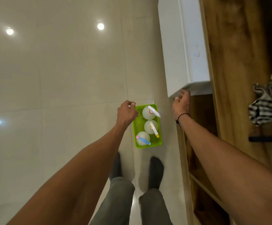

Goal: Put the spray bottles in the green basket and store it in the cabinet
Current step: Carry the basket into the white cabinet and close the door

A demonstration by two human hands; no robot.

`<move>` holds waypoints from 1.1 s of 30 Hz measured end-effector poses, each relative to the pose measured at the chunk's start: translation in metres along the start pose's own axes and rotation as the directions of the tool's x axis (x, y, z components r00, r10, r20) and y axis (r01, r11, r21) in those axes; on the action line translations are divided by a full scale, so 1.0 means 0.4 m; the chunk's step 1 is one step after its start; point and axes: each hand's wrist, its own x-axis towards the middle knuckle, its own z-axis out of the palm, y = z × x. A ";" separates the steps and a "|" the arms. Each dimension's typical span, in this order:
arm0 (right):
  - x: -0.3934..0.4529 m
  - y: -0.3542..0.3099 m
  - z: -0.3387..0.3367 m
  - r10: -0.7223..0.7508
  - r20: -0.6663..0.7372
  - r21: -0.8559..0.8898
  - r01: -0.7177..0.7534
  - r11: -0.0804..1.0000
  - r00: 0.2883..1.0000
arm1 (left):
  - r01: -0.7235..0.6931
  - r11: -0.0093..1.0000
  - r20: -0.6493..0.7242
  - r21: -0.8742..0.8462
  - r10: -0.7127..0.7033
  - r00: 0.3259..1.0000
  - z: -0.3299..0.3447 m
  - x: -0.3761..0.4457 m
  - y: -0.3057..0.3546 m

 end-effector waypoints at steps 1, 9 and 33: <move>-0.004 -0.029 -0.006 0.027 -0.040 0.038 -0.025 0.999 0.999 | -0.007 1.000 0.011 0.000 0.007 1.000 -0.006 -0.006 0.025; -0.062 -0.114 -0.035 0.124 -0.039 0.130 -0.118 0.984 0.991 | -0.016 0.999 0.122 0.029 0.012 0.992 -0.044 -0.028 0.150; -0.178 -0.195 0.086 -0.053 0.508 -0.152 0.150 0.977 0.860 | -0.092 0.995 0.118 -0.038 0.096 0.988 -0.055 -0.006 0.235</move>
